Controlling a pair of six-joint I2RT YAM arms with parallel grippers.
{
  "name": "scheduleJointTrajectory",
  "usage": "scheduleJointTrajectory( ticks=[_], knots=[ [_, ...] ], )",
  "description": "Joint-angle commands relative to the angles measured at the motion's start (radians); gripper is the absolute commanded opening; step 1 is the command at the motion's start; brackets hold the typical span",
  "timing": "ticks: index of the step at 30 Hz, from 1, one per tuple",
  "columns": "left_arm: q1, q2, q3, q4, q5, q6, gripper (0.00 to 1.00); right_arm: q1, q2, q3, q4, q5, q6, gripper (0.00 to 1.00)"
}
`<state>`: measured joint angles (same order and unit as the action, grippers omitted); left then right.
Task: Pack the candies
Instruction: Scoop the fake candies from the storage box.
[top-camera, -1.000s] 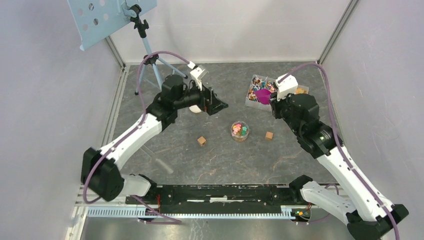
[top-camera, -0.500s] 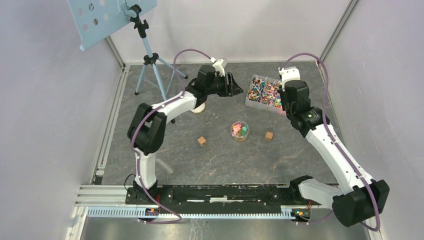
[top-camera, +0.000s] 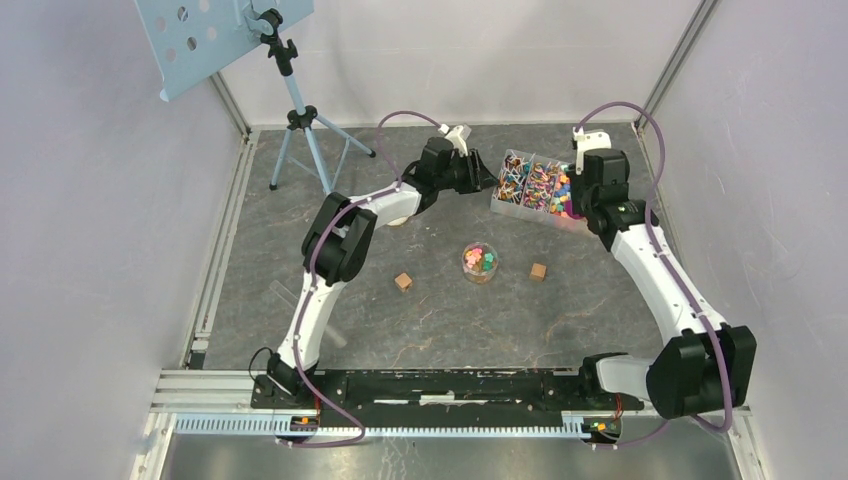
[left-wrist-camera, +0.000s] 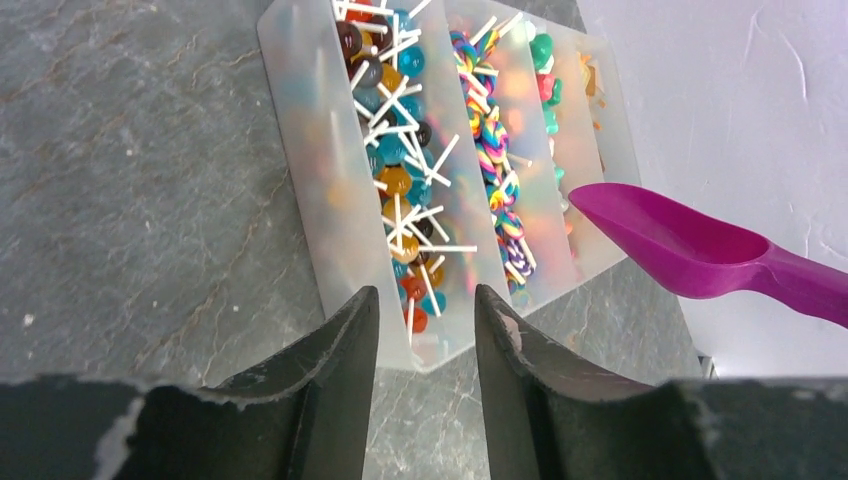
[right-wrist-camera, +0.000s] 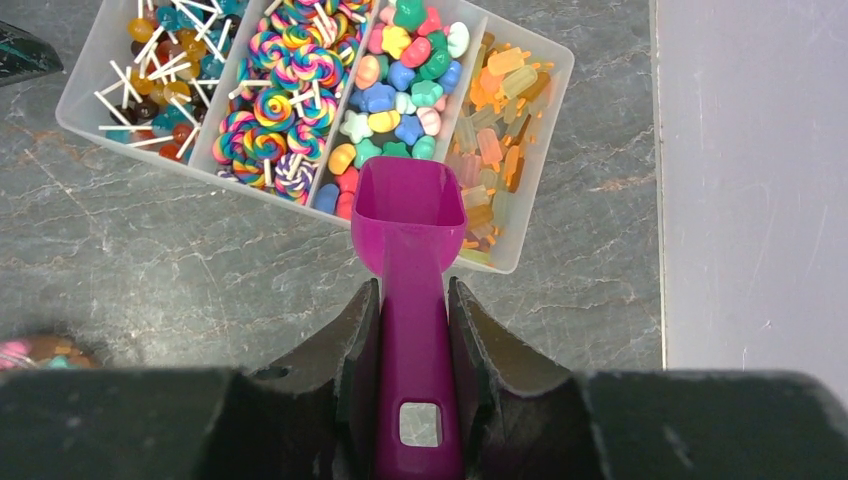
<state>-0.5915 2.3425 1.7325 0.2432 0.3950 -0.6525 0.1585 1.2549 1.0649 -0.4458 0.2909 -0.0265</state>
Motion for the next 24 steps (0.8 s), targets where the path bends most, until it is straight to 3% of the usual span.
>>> scheduleJointTrajectory(
  ticks=[1, 13, 19, 24],
  knots=[
    [-0.009, 0.055, 0.087, 0.090, 0.017, -0.063, 0.46, -0.028, 0.023, 0.016, 0.066, -0.025, 0.010, 0.00],
    [-0.021, 0.119, 0.131, 0.099, 0.061, -0.068, 0.35, -0.049, 0.089, 0.037, 0.051, -0.050, 0.025, 0.00],
    [-0.026, 0.127, 0.117, 0.116, 0.093, -0.076, 0.22, -0.054, 0.117, 0.024, 0.085, -0.059, 0.025, 0.00],
    [-0.029, 0.120, 0.105, 0.134, 0.103, -0.072, 0.18, -0.054, 0.132, 0.005, 0.122, -0.071, 0.025, 0.00]
  ],
)
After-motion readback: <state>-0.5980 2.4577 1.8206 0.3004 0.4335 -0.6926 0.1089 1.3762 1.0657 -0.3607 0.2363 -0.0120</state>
